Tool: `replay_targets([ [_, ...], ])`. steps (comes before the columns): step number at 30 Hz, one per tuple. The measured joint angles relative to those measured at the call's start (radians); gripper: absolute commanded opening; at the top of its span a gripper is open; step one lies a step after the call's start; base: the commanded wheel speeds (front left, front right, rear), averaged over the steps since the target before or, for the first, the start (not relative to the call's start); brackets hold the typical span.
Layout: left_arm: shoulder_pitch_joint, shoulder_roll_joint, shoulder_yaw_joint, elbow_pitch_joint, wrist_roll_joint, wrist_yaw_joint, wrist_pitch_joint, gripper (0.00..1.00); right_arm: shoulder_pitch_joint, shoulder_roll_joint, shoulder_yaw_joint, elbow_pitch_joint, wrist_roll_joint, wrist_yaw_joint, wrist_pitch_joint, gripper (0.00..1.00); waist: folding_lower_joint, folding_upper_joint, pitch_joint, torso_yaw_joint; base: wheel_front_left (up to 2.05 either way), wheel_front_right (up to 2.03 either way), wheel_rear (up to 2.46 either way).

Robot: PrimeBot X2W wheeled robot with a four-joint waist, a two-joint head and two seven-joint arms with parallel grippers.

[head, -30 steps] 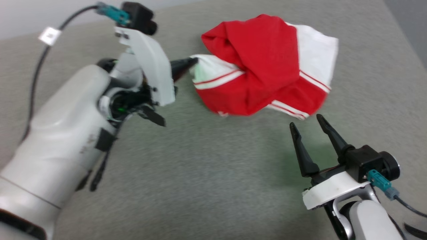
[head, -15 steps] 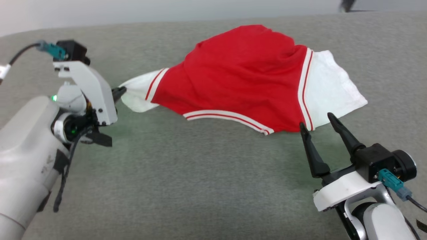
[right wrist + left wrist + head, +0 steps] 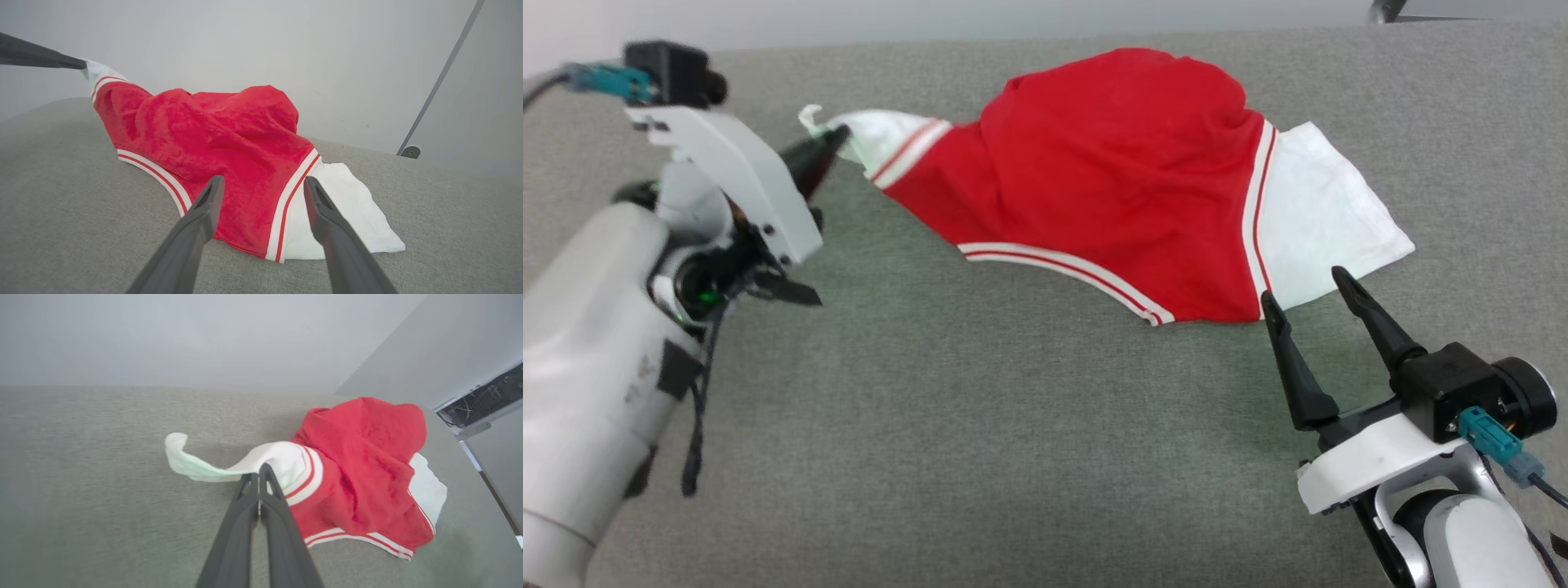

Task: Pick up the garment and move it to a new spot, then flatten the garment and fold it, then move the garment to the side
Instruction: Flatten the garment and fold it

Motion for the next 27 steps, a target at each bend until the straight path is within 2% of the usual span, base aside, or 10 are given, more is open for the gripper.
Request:
replay_targets([
  [4, 0.064, 0.014, -0.033, -0.028, -0.03, -0.008, 0.059, 0.0, 0.006, 0.002, 0.004, -0.004, -0.001, 0.0, 0.004, 1.0, 0.0, 0.0, 0.004, -0.009, 0.0, 0.0, 0.0],
  [8, 0.114, 0.057, -0.041, 0.013, -0.037, 0.003, 0.071, 0.0, 0.009, -0.009, 0.002, -0.005, 0.009, 0.0, 0.011, 1.0, 0.0, 0.0, 0.01, -0.013, 0.0, 0.0, 0.0],
  [14, 0.145, 0.05, -0.034, 0.048, -0.058, 0.014, 0.068, 0.02, 0.009, -0.018, -0.002, -0.014, 0.01, 0.0, 0.02, 1.0, 0.0, 0.0, 0.016, -0.014, 0.0, 0.0, 0.0],
  [15, 0.149, 0.046, -0.03, 0.05, -0.068, 0.013, 0.072, 0.12, 0.008, -0.018, -0.002, -0.015, 0.01, 0.0, 0.021, 1.0, 0.0, 0.0, 0.016, -0.013, 0.0, 0.0, 0.0],
  [16, 0.152, 0.041, -0.029, 0.052, -0.075, 0.01, 0.074, 0.12, 0.008, -0.019, -0.002, -0.016, 0.01, 0.0, 0.024, 1.0, 0.0, 0.0, 0.017, -0.011, 0.0, 0.0, 0.0],
  [18, 0.154, 0.034, -0.029, 0.057, -0.076, 0.009, 0.072, 0.31, 0.007, -0.022, -0.002, -0.016, 0.01, 0.0, 0.029, 1.0, 0.0, 0.0, 0.017, -0.008, 0.0, 0.0, 0.0],
  [19, 0.154, 0.033, -0.029, 0.059, -0.076, 0.009, 0.067, 0.49, 0.007, -0.024, -0.001, -0.016, 0.011, 0.0, 0.03, 1.0, 0.0, 0.0, 0.016, -0.007, 0.0, 0.0, 0.0],
  [20, 0.154, 0.031, -0.029, 0.06, -0.076, 0.006, 0.059, 0.78, 0.005, -0.024, 0.0, -0.016, 0.011, 0.0, 0.031, 1.0, 0.0, 0.0, 0.015, -0.006, 0.0, 0.0, 0.0],
  [21, 0.156, 0.028, -0.026, 0.061, -0.076, 0.005, 0.052, 1.0, 0.004, -0.024, 0.002, -0.016, 0.011, 0.0, 0.038, 1.0, 0.0, 0.0, 0.012, -0.005, 0.0, 0.0, 0.0],
  [27, 0.175, 0.032, 0.012, 0.018, -0.105, -0.007, -0.015, 1.0, -0.006, -0.05, 0.005, -0.002, 0.024, 0.0, 0.069, 1.0, 0.0, 0.0, -0.007, -0.001, 0.0, 0.0, 0.0],
])
